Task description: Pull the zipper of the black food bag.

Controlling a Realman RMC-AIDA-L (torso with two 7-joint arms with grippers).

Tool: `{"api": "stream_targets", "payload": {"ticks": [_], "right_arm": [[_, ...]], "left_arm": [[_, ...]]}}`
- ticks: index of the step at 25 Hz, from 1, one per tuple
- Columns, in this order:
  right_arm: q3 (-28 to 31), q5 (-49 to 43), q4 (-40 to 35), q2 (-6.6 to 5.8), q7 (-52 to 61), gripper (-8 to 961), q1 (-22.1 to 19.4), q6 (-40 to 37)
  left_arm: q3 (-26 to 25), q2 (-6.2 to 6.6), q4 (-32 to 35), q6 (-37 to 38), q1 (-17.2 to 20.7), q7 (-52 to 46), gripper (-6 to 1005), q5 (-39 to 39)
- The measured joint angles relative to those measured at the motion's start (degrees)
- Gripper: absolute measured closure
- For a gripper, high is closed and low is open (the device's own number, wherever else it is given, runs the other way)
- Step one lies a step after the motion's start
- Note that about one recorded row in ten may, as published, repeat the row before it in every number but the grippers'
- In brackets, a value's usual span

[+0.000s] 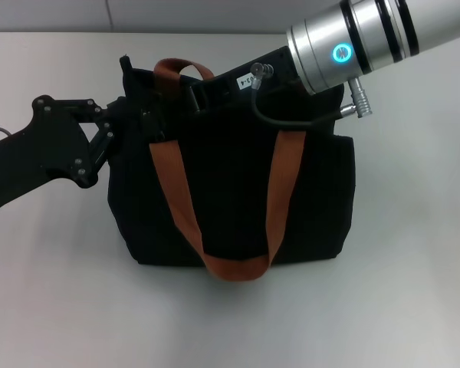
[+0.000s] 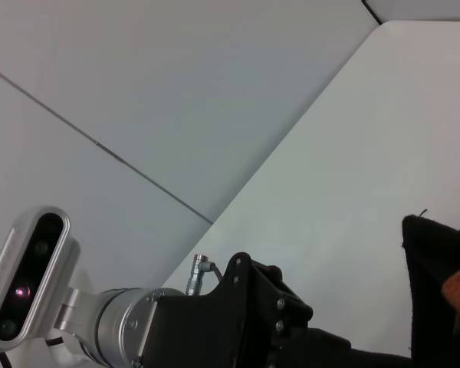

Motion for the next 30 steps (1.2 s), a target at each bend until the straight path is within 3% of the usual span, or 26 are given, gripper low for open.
{"api": "stream_targets", "payload": {"ticks": [8, 13, 30], "right_arm": [[0.00, -0.03, -0.36, 0.00, -0.16, 819, 0.08, 0.28], [0.01, 0.01, -0.42, -0.01, -0.18, 938, 0.20, 0.30], [-3.51, -0.29, -4.01, -0.02, 0.66, 942, 0.71, 0.42]], "left_arm": [[0.01, 0.07, -0.02, 0.03, 0.04, 0.00, 962, -0.01], [0.00, 0.03, -0.05, 0.27, 0.05, 0.00, 962, -0.01], [-0.01, 0.25, -0.33, 0.93, 0.12, 0.00, 961, 0.00]]}}
